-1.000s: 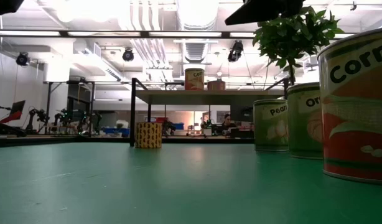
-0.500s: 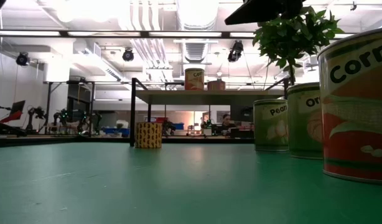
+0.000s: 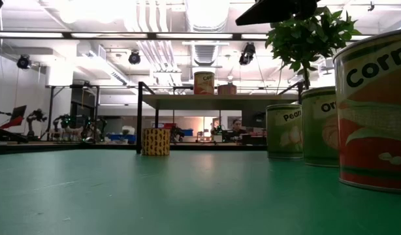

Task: Pick and place cans onto a shelf
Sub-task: Put the canned green beans on the shelf

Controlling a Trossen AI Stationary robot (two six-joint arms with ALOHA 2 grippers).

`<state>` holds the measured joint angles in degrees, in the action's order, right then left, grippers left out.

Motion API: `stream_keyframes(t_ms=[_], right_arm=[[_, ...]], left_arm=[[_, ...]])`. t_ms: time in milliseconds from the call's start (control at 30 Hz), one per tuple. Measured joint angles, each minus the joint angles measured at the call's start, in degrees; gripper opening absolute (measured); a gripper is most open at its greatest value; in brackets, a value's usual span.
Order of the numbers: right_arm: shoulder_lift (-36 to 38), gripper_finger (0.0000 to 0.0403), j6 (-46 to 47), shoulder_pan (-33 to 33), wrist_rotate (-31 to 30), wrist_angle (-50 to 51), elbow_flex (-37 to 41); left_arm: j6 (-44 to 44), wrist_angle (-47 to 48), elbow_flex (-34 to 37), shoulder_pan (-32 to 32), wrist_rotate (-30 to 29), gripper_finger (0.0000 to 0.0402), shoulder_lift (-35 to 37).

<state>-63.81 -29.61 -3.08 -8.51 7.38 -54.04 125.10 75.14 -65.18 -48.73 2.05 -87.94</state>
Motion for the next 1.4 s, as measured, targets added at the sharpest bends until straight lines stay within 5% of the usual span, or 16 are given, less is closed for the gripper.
stream_keyframes(t_ms=[800, 1400], right_arm=[[0.0, 0.0009, 0.1, 0.0, 0.0, 0.1, 0.0], [0.0, 0.0009, 0.0, 0.0, -0.3, 0.8, 0.0]], left_arm=[[0.0, -1.7, 2.5, 0.0, -0.2, 0.0299, 0.1], [1.8, 2.9, -0.7, 1.0, -8.9, 0.0285, 0.7]])
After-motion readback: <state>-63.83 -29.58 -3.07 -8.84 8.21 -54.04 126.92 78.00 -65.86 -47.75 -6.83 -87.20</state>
